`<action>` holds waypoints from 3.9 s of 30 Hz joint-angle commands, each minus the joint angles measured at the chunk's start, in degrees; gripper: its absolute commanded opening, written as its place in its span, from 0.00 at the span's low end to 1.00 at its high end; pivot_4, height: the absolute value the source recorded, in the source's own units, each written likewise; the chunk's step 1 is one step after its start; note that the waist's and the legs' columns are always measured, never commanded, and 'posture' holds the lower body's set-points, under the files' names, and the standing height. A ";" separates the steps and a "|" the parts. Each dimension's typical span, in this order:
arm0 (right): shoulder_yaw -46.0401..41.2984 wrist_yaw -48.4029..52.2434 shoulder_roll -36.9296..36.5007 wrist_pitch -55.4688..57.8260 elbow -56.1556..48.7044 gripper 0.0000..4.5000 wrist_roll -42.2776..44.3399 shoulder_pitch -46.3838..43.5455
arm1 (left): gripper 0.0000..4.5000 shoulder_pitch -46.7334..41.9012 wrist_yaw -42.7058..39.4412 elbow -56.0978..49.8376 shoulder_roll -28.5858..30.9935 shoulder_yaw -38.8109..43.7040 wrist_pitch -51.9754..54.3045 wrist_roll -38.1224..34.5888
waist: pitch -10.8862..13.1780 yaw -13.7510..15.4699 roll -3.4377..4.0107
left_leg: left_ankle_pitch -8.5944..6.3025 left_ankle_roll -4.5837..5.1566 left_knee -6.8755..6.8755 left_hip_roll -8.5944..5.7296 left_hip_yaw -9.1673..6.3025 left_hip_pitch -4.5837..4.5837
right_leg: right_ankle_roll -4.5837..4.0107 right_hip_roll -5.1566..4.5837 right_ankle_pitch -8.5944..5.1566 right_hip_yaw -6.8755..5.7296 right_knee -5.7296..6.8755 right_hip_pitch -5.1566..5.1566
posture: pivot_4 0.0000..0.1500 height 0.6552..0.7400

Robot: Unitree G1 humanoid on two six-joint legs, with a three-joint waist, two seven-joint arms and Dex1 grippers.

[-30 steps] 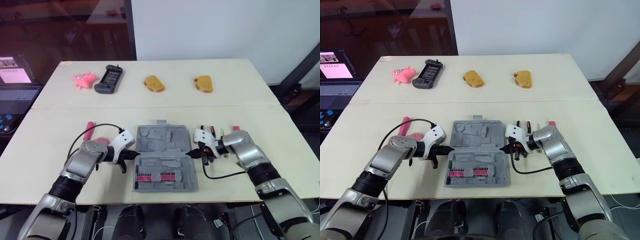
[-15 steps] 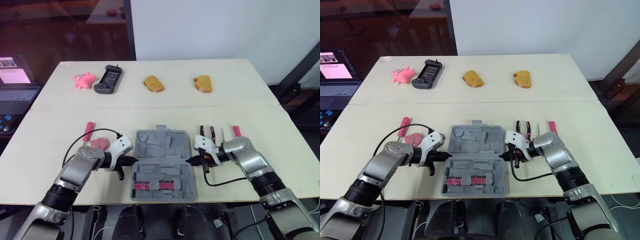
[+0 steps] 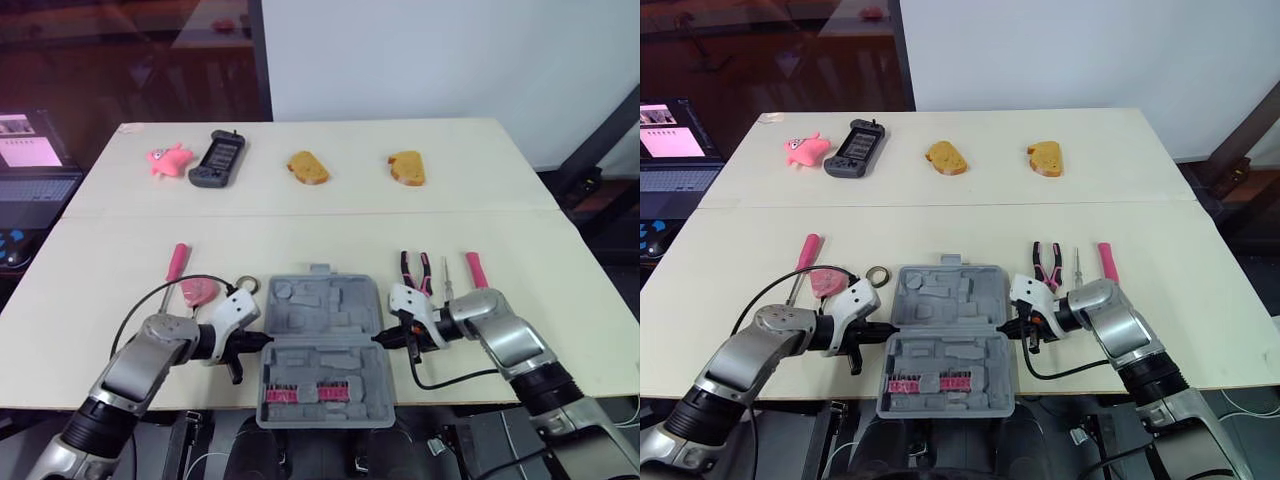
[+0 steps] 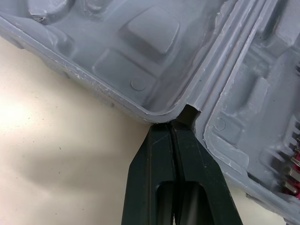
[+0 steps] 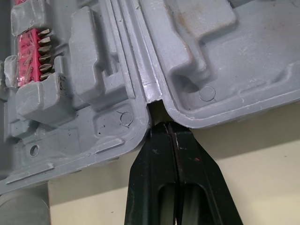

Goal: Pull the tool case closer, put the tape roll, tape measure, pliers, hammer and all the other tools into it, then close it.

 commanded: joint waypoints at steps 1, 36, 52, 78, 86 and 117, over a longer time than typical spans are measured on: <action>0.58 -0.27 -0.24 0.35 -2.31 0.00 1.77 -0.02 | 0.00 0.81 0.20 -0.61 0.61 -1.14 1.35 -0.62 | 0.00 0.00 0.00 | 0.00 0.00 0.00 0.00 0.00 0.00 | 0.00 0.00 0.00 0.00 0.00 0.00 | 1.00 0.75; -9.18 1.81 -11.14 -3.45 -3.32 0.00 11.64 2.70 | 0.00 8.60 -1.35 -6.40 10.82 18.27 -1.97 -11.32 | 0.01 0.05 -0.02 | -0.02 0.02 -0.04 0.00 -0.02 -0.01 | -0.01 -0.03 -0.01 0.00 -0.06 -0.03 | 1.00 0.75; -33.27 4.49 -22.53 -13.55 12.42 1.00 20.86 9.73 | 1.00 27.07 0.45 8.56 5.46 49.61 -33.13 -11.17 | 0.03 0.18 -0.06 | -0.13 0.14 -0.04 -0.02 0.00 0.03 | -0.19 -0.19 -0.10 -0.15 -0.38 -0.01 | 1.00 0.75; -21.71 8.44 -22.50 4.34 1.98 1.00 28.65 -9.29 | 1.00 36.70 3.89 2.65 2.64 58.15 -30.33 -20.76 | 0.03 -1.02 0.00 | -0.16 0.16 -0.12 0.11 0.12 0.00 | -0.05 -0.25 0.00 -0.05 -0.34 -0.05 | 1.00 0.75; -7.72 12.94 -14.16 10.86 -3.93 1.00 28.59 -28.67 | 1.00 46.23 14.92 -22.12 -7.87 54.69 -22.98 -21.97 | 0.06 -1.26 -0.13 | -0.20 0.19 -0.17 0.12 0.01 -0.04 | -0.23 -0.46 -0.10 -0.12 -0.41 -0.24 | 1.00 0.75; -14.50 -10.55 -10.95 23.63 -28.66 1.00 34.87 -21.14 | 0.94 -9.18 -8.81 6.35 18.65 6.45 -13.16 -8.31 | 0.11 0.08 -0.18 | -0.12 0.11 -0.15 0.00 0.13 -0.12 | -0.05 -0.14 0.04 -0.15 -0.33 -0.10 | 1.00 0.75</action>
